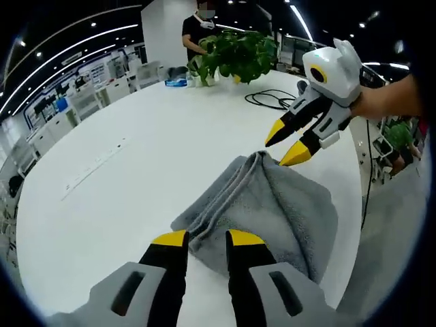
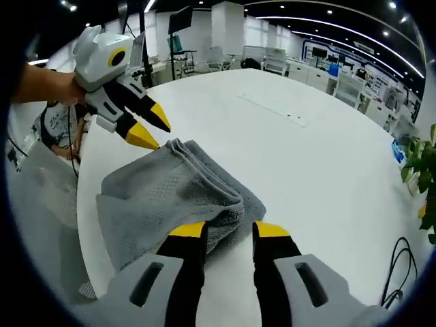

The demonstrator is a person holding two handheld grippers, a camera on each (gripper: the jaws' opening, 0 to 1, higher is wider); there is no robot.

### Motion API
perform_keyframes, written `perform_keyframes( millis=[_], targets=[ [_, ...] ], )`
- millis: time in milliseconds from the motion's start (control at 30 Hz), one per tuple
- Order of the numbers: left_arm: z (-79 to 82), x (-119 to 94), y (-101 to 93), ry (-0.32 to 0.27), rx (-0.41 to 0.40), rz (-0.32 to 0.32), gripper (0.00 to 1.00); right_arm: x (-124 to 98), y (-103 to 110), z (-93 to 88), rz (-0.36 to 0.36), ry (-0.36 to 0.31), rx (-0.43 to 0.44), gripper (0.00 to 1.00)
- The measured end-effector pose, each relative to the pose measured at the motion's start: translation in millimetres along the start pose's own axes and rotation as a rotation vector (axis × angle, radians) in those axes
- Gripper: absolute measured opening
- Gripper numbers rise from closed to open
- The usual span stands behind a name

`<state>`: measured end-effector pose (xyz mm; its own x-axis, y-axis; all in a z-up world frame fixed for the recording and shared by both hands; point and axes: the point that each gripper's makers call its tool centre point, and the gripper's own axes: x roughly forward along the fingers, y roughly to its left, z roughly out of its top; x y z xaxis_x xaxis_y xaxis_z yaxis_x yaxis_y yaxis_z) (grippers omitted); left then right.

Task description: Fold the towel on the table until its edges align and the towel forms a compact rectangular stack.

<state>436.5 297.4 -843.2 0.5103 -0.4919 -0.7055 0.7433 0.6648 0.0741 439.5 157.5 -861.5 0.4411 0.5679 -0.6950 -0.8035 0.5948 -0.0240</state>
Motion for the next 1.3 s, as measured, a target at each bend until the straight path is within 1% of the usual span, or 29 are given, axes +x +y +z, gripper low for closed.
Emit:
perform_keyframes(
  millis=[133,267,333,433,567,600,700,800,900,967,1000,1033,1133,1300],
  targets=[
    [4.4,-6,-17.4,-0.014,0.029,-0.025,0.23,-1,7,-2.2,0.026,0.002,-0.045,0.27],
    [8.6,-9,-34.2,-0.029,0.037,-0.049,0.23,2,9,-4.4,0.041,0.005,-0.044,0.28],
    [9.1,-9,-45.1,-0.029,0.072,-0.073,0.23,3,10,-4.7,0.042,0.002,-0.043,0.29],
    [9.4,-10,-53.6,-0.031,0.111,-0.092,0.24,3,11,-6.4,0.046,0.003,-0.034,0.31],
    [11.6,-16,-59.0,-0.04,0.115,-0.101,0.24,-1,17,-10.3,0.062,0.001,-0.055,0.36],
    [12.5,-18,-63.2,-0.045,0.118,-0.111,0.24,-2,18,-11.3,0.064,0.0,-0.058,0.36],
    [8.9,-19,-79.2,-0.037,0.123,-0.159,0.25,-3,20,-15.4,0.074,-0.003,-0.054,0.38],
    [4.5,-16,-90.3,-0.022,0.151,-0.168,0.24,-5,22,-16.5,0.074,-0.008,-0.055,0.39],
    [7.1,-15,-101.9,-0.036,0.159,-0.19,0.24,-9,26,-19.9,0.07,-0.001,-0.05,0.41],
    [8.6,-15,-115.1,-0.049,0.179,-0.221,0.24,-9,23,-25.0,0.065,0.008,-0.046,0.41],
    [7.6,-14,-124.5,-0.05,0.203,-0.248,0.24,-9,22,-26.3,0.065,0.008,-0.043,0.42],
    [5.1,-14,-129.3,-0.041,0.216,-0.257,0.24,-10,22,-27.9,0.064,0.008,-0.035,0.43],
    [-1.7,-10,-140.6,-0.023,0.243,-0.277,0.24,-12,21,-29.8,0.061,0.008,-0.025,0.43],
    [-2.0,-11,-152.7,-0.027,0.264,-0.296,0.24,-14,21,-30.8,0.058,0.007,-0.02,0.43]
  ],
)
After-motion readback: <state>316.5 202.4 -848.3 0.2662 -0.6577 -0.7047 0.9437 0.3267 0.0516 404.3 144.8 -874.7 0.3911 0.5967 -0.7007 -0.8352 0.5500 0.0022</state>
